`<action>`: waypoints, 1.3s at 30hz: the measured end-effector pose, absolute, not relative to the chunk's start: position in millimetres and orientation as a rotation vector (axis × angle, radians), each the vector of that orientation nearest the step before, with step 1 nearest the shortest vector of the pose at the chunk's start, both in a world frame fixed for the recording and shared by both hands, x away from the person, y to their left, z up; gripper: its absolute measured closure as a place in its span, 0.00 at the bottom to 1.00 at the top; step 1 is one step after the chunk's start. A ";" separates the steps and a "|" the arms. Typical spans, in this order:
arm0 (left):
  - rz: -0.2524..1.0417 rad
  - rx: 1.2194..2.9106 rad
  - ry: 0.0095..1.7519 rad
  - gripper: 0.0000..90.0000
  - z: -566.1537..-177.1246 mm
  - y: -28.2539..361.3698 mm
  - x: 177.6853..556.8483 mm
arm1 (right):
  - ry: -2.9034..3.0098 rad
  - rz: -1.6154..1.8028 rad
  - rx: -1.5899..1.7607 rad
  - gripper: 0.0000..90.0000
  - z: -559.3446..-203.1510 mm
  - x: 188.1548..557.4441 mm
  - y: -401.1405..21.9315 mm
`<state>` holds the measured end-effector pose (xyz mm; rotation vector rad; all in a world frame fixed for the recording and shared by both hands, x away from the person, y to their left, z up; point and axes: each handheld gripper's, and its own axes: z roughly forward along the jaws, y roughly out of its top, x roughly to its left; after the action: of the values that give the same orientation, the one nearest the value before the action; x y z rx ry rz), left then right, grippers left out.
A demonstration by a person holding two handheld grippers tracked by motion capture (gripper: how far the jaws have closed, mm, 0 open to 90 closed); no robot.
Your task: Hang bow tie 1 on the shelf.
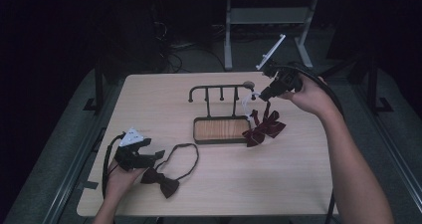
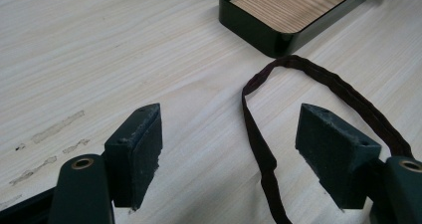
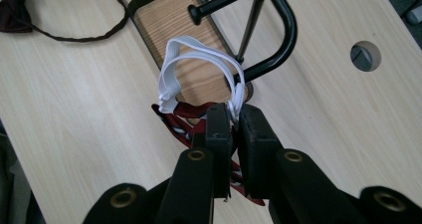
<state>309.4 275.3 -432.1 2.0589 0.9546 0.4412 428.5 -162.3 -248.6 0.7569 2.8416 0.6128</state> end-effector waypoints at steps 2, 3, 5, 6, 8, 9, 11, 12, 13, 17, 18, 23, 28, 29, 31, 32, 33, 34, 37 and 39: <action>0.438 2.053 0.958 0.30 -432.4 274.9 309.4 | 2.839 0.606 0.761 0.93 -248.4 430.1 -161.5; 0.438 2.053 0.958 0.30 -432.4 274.9 309.4 | 2.839 0.606 0.761 0.93 -248.4 430.1 -161.5; 0.438 2.057 0.955 0.30 -432.1 274.6 309.1 | 2.837 0.609 0.774 0.93 -248.5 434.4 -161.3; 0.439 2.060 0.953 0.30 -432.0 274.5 309.1 | 2.836 0.614 0.775 0.93 -248.6 436.0 -161.4; 0.436 2.055 0.955 0.30 -432.2 273.9 309.0 | 2.834 0.627 0.788 0.93 -249.0 440.0 -162.1; 0.437 2.063 0.953 0.30 -432.1 274.3 309.2 | 2.832 0.628 0.801 0.93 -249.5 442.1 -162.7; 0.436 2.060 0.954 0.30 -432.2 274.4 309.3 | 2.830 0.626 0.820 0.93 -250.4 446.2 -164.4; 0.437 2.059 0.953 0.30 -432.2 274.5 309.5 | 2.828 0.629 0.823 0.93 -250.9 448.1 -165.2; 0.436 2.058 0.953 0.30 -432.3 274.6 309.5 | 2.826 0.624 0.830 0.93 -251.3 449.6 -165.8; 0.434 2.065 0.948 0.30 -432.3 273.9 309.6 | 2.817 0.626 0.857 0.92 -252.3 454.7 -168.9; 0.436 2.076 0.943 0.30 -431.9 274.3 309.6 | 2.817 0.625 0.860 0.92 -252.8 455.7 -169.3; 0.434 2.061 0.948 0.30 -431.9 273.5 309.0 | 2.817 0.621 0.861 0.92 -255.2 457.8 -169.5; 0.438 2.064 0.943 0.30 -432.0 272.8 309.1 | 2.820 0.622 0.878 0.92 -258.2 459.7 -171.0; 0.436 2.078 0.938 0.30 -431.7 272.9 309.1 | 2.821 0.625 0.883 0.92 -259.0 460.2 -171.1; 0.436 2.080 0.935 0.30 -431.6 272.9 309.0 | 2.821 0.623 0.886 0.92 -260.0 461.1 -171.3; 0.437 2.078 0.937 0.30 -431.5 272.9 308.9 | 2.825 0.611 0.888 0.92 -261.3 462.2 -170.9; 0.437 2.078 0.937 0.30 -431.5 272.9 308.9 | 2.823 0.610 0.890 0.92 -261.8 462.4 -170.6; 0.435 2.074 0.940 0.30 -431.7 273.0 309.1 | 2.823 0.609 0.892 0.91 -262.0 462.4 -170.5; 0.437 2.065 0.942 0.30 -432.0 272.9 309.2 | 2.830 0.612 0.886 0.90 -262.2 462.1 -170.7; 0.438 2.065 0.941 0.30 -431.9 272.8 309.0 | 2.829 0.620 0.891 0.89 -261.8 461.6 -171.6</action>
<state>309.0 272.8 -431.9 2.0651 0.9410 0.4379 461.6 -171.6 -261.8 0.8908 2.8286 0.6197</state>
